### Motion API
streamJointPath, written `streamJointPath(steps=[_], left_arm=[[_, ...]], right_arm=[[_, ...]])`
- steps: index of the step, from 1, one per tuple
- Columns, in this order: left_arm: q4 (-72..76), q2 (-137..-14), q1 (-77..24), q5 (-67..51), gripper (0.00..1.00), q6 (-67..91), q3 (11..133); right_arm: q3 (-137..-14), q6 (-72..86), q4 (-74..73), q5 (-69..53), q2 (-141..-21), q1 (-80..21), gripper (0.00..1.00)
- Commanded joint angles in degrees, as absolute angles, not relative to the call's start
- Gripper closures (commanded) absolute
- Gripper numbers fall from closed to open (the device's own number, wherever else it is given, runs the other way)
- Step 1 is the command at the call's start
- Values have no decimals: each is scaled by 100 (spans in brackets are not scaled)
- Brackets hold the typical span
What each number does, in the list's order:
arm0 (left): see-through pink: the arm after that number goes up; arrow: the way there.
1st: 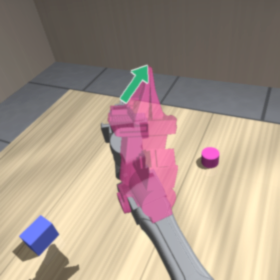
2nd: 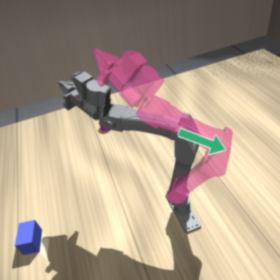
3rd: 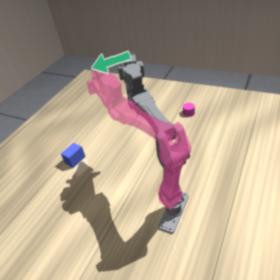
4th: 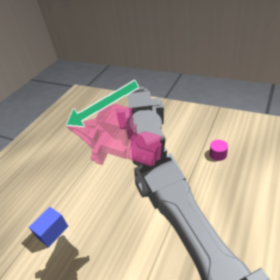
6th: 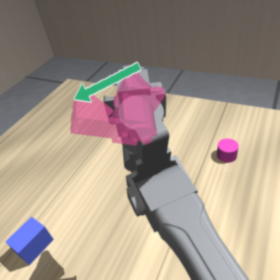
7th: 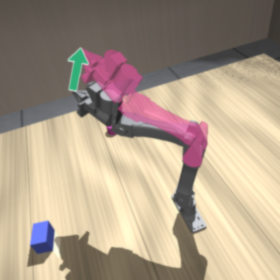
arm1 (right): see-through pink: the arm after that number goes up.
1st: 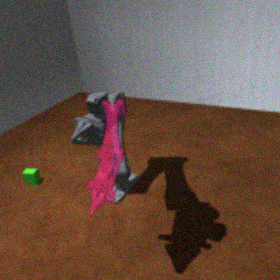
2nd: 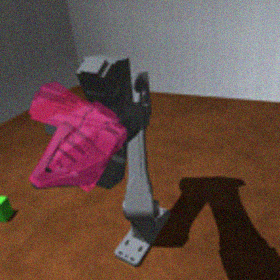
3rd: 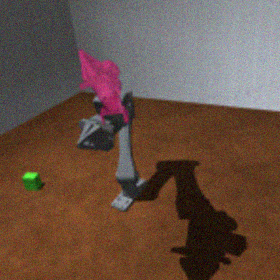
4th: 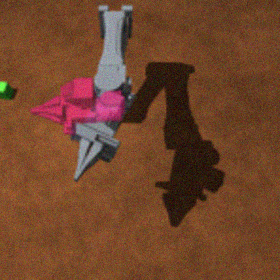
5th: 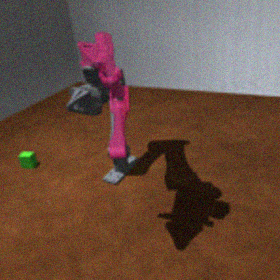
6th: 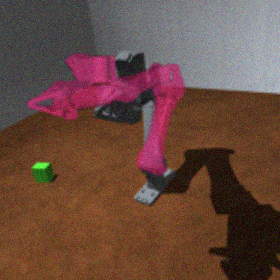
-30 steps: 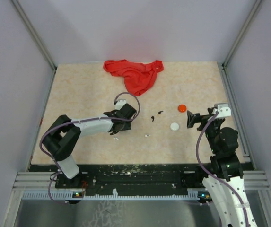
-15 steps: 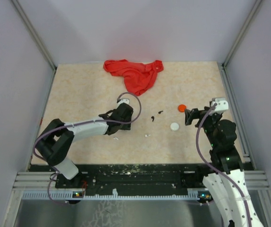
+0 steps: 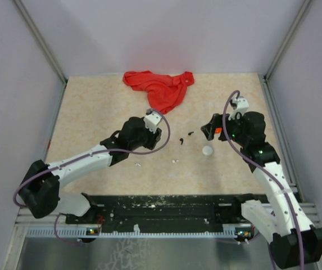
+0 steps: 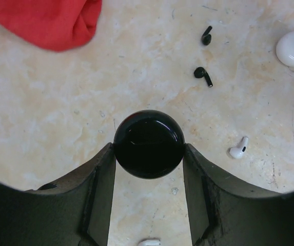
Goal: Insert the wireless bluetooth earbuds into the charging case
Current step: Pick up the charging case at the center of the board.
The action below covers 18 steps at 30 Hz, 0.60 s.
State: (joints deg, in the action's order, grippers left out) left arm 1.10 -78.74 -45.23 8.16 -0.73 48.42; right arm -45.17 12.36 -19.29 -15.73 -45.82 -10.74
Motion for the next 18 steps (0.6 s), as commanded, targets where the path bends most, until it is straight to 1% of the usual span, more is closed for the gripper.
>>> streamJointPath(steps=[1, 7, 12, 18], left_arm=[[469, -7565, -4509, 118, 59, -1404, 4784], [1028, -6987, -4506, -743, 59, -2203, 4405], [1631, -6529, -4509, -1288, 59, -2677, 3875], [1915, -6268, -4513, -1505, 59, -2893, 3629]], right_arm=[[-4937, 1632, -1612, -2681, -5121, -1105, 6], [-5005, 2705, -597, -3638, -5844, -1185, 16], [-5157, 3049, -94, -3785, -6322, -1769, 18], [-5268, 3373, 481, -3946, -6801, -2415, 21]])
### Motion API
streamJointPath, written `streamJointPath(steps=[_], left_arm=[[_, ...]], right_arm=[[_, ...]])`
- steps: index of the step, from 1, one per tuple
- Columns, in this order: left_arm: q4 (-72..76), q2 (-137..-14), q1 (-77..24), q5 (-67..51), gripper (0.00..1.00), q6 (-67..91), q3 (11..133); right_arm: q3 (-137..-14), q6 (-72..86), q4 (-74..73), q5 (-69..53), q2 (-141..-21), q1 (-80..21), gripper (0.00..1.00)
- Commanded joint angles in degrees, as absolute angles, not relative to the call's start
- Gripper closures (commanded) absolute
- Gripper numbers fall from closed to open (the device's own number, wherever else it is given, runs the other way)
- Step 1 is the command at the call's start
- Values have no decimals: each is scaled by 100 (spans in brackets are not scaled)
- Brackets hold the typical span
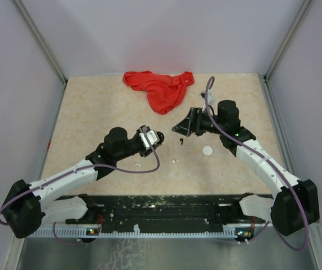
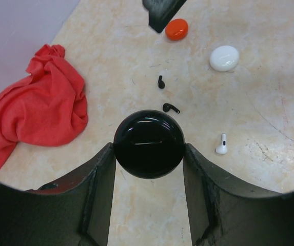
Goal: Insert the wireless bluetooth earbuds into the charging case
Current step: Pick up the charging case at the center of the board.
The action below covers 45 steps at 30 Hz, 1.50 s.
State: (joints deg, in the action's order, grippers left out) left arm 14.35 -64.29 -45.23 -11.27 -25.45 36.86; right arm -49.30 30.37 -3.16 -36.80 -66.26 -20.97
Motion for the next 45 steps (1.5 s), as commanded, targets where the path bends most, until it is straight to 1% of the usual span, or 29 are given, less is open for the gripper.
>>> streamJointPath(steps=[1, 10, 14, 19, 25, 29, 31, 34, 36, 38, 40, 43, 45], left_arm=[[1920, -6259, -4509, -1497, 59, -2897, 3636], [1951, -6218, -4516, -1608, 59, -3016, 3560], [1934, -6198, -4518, -1617, 59, -3040, 3560], [1909, -6189, -4518, -1694, 59, -3041, 3566], [1872, -6170, -4513, -1777, 59, -3037, 3559], [1872, -6148, -4518, -1773, 58, -3039, 3560], [1864, -6137, -4518, -1775, 54, -3025, 3560], [1731, -6082, -4518, -1741, 39, -3018, 3587], [1459, -5993, -4516, -1660, 27, -3002, 3657], [1103, -5866, -4518, -1569, 17, -2851, 3785], [838, -5740, -4509, -1606, 14, -2799, 3888], [607, -5607, -4460, -1723, 12, -2627, 4016], [531, -5563, -4271, -2151, 12, -2367, 4107]], right_arm=[[-5293, 3413, 537, -3946, -6863, -2516, 21], [-5466, 3375, 611, -3710, -7388, -3059, 30], [-5540, 3364, 607, -3747, -7522, -3208, 39], [-5591, 3332, 598, -3734, -7626, -3287, 45], [-5613, 3316, 624, -3810, -7655, -3305, 63], [-5659, 3277, 619, -3975, -7673, -3307, 80], [-5707, 3234, 571, -4002, -7673, -3305, 89], [-5825, 3120, 485, -4107, -7675, -3305, 97], [-5945, 2962, 405, -4206, -7645, -3305, 99], [-6072, 2742, 292, -4288, -7607, -3296, 99], [-6216, 2514, 137, -4310, -7558, -3260, 99], [-6362, 2280, 28, -4426, -7526, -3142, 100], [-6402, 2158, 62, -4616, -7492, -3021, 100]])
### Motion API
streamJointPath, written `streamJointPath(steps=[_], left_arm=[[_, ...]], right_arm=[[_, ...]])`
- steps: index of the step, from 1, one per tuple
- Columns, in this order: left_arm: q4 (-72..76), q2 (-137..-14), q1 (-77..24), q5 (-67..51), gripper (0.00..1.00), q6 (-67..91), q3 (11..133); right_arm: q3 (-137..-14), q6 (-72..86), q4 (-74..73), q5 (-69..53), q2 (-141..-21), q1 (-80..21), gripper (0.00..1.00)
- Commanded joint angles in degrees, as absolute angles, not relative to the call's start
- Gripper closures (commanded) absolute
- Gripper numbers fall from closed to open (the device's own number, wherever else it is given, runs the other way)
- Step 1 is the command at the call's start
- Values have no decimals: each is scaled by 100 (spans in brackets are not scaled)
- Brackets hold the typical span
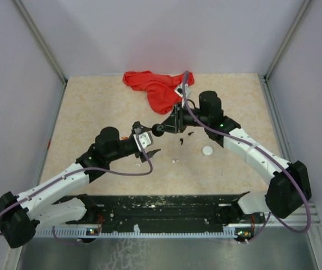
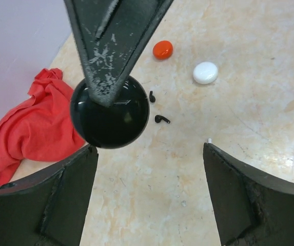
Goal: Insert the wireless bluetooth earbuds into the charging case
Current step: Pick up the charging case at the center of the board.
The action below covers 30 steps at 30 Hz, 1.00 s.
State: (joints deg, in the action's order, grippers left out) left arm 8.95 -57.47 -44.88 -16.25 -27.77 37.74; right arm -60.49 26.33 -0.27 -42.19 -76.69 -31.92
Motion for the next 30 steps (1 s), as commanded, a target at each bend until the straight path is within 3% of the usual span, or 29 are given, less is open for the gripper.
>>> streamJointPath(steps=[1, 5, 12, 21, 30], left_arm=[[531, -5554, -4095, -2473, 12, -2193, 4141], [1037, -5461, -3233, -3836, 13, -1333, 4102], [1631, -5611, -2973, -4747, 18, -484, 4096], [2942, -6190, -2670, -5792, 37, 864, 4046], [3533, -6554, -2638, -6011, 53, 1568, 4051]], right_arm=[[-6405, 2087, 64, -4691, -7469, -2975, 100], [-6433, 1669, -73, -4816, -7339, -2911, 100], [-6380, 1274, -5, -5237, -7221, -2909, 100], [-6227, 1060, 311, -5821, -7226, -2977, 100], [-6170, 919, 654, -6035, -7297, -3053, 100]])
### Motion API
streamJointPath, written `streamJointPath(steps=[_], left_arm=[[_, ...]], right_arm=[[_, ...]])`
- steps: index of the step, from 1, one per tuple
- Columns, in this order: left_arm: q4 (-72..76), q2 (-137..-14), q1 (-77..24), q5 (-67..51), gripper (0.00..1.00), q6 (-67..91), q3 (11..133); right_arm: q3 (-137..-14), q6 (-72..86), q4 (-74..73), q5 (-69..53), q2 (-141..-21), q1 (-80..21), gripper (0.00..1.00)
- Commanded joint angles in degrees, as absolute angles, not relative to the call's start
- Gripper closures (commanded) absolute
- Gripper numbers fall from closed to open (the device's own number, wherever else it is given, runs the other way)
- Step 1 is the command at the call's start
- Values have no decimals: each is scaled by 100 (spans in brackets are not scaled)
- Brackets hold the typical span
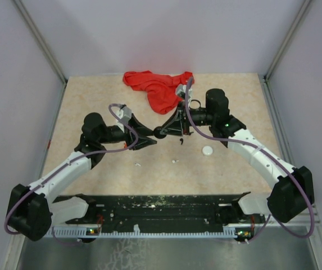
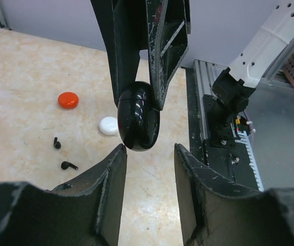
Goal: Insert the wireless bluetooth earbuds into the charging case
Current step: Pick up the charging case at the center of the board, then open the charging case.
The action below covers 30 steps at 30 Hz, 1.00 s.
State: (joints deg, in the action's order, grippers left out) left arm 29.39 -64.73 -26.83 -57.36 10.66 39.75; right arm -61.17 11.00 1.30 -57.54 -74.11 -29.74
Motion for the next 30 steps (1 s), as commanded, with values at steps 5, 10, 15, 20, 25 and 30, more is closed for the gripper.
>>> streamJointPath(steps=[5, 10, 15, 20, 25, 30], left_arm=[[3941, -6655, -2635, -6111, 57, 2062, 4015], [4279, -6776, -2636, -6162, 59, 2366, 3968], [4368, -6831, -2637, -6225, 61, 2473, 3984], [4301, -6830, -2631, -6271, 77, 2425, 3990], [3735, -6620, -2631, -6240, 99, 1991, 3977], [3259, -6307, -2622, -5995, 99, 1557, 3908]], right_arm=[[-6152, 890, 771, -6046, -7356, -3094, 100], [-6176, 808, 753, -6045, -7407, -3165, 100], [-6179, 679, 644, -6038, -7452, -3209, 100], [-6209, 633, 628, -6012, -7492, -3217, 100], [-6186, 654, 638, -5979, -7422, -3217, 89], [-6139, 653, 697, -5975, -7274, -3217, 60]])
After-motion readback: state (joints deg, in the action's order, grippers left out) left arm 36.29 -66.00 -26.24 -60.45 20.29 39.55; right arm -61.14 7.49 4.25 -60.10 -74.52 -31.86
